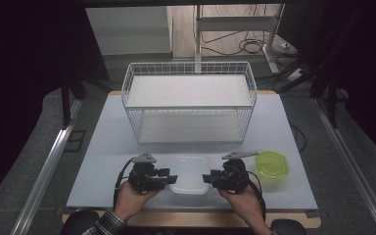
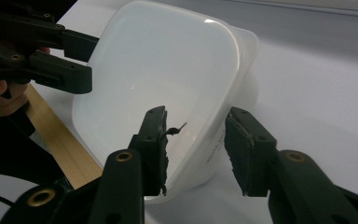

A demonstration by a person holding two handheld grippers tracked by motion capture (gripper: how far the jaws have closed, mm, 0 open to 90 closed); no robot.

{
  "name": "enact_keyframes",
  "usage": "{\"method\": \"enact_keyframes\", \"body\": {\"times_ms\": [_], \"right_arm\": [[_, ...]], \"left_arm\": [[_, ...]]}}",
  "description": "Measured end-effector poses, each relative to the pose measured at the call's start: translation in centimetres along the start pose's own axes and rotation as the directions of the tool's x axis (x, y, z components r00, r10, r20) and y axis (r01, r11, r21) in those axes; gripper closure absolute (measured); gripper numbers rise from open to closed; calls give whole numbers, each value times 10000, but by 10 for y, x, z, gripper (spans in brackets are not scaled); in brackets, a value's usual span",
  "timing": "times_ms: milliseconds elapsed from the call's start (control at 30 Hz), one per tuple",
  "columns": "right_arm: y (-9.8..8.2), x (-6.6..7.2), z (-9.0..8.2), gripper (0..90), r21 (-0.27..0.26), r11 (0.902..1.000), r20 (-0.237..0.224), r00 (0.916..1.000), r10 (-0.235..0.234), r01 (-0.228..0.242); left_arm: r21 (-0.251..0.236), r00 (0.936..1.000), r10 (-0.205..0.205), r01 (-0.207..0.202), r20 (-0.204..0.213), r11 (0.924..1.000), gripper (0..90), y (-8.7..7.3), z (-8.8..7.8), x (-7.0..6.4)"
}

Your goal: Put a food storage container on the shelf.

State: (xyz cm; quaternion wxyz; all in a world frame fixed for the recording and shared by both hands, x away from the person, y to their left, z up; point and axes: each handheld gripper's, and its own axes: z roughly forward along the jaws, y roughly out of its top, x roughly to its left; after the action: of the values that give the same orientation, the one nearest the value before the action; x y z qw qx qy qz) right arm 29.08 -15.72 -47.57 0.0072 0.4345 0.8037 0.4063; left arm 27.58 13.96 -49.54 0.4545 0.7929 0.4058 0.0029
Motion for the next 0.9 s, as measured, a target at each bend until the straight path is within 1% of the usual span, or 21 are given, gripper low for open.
{"method": "enact_keyframes", "body": {"times_ms": [133,200,333,600,800,900], "right_arm": [[0,1,-2,637,-142,9999,60,10000,-31,32],[0,2,-2,644,-229,9996,156,9998,-150,153],[0,3,-1,649,-384,9988,263,9992,-305,315],[-2,4,1,659,-873,9953,454,9982,-381,419],[-1,4,1,676,-1051,9931,698,9965,-450,522],[-1,5,1,685,-1121,9921,800,9957,-466,555]], "left_arm": [[-235,9998,-40,36,-173,9997,596,0,-2,0],[-308,9998,-87,81,-205,9995,612,0,-3,0],[-492,9994,-113,97,-323,9987,626,-1,-3,0],[-774,9981,-71,23,-614,9970,637,-2,-2,-1],[-903,9974,-41,-24,-715,9959,662,-2,-2,-2],[-953,9964,-10,-71,-847,9954,672,-1,-1,-3]]}}
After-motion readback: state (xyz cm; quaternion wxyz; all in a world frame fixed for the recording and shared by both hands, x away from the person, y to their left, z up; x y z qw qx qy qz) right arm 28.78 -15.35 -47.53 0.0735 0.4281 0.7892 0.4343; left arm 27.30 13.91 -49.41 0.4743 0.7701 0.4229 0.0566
